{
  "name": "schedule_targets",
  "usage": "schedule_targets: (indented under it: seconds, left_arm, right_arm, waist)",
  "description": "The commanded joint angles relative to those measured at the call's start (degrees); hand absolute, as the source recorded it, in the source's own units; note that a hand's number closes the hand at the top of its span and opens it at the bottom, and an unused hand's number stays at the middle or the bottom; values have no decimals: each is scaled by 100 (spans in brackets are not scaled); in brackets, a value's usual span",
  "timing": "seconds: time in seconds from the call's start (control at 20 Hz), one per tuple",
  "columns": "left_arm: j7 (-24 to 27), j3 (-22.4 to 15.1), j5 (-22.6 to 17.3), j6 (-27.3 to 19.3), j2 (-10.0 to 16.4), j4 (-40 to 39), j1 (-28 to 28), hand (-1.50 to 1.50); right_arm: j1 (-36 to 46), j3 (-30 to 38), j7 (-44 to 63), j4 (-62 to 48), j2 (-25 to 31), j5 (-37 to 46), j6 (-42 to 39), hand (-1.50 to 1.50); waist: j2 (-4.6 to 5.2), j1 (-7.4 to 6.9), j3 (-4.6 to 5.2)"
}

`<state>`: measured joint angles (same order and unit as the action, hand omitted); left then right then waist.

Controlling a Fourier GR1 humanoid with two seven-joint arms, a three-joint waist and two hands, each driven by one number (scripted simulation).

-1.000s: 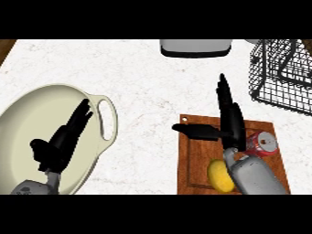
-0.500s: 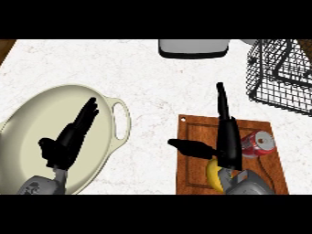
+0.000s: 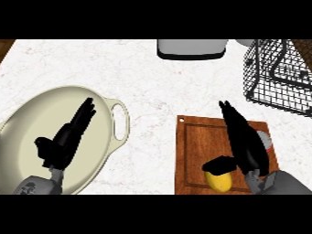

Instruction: Pick the lemon from the cutting board and place it in the tiered basket

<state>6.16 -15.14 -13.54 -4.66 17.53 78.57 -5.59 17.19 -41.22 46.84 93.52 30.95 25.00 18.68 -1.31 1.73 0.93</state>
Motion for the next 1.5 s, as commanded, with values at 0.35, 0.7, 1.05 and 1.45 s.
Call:
schedule_targets:
  seconds: [0.35, 0.7, 1.05, 1.45]
  left_arm:
    - [-12, 4, 99, -21, -70, -90, -147, 0]
    - [133, 137, 31, 96, -75, -183, -150, 0]
    - [244, 90, 124, 81, -137, -253, -35, 0]
    - [162, 54, 142, 213, -207, -151, -54, 0]
  right_arm:
    - [936, -260, 3783, 2169, 149, -631, -2745, -150]
    - [834, -127, 3833, 1892, 52, 114, -2603, -150]
    - [151, -225, 3838, 1470, -173, 282, -2908, -150]
    - [-237, -22, 3839, 1412, -842, 995, -3015, -150]
  waist:
    - [51, -37, -57]
    - [67, -36, -64]
    - [75, -12, -62]
    - [111, -143, -81]
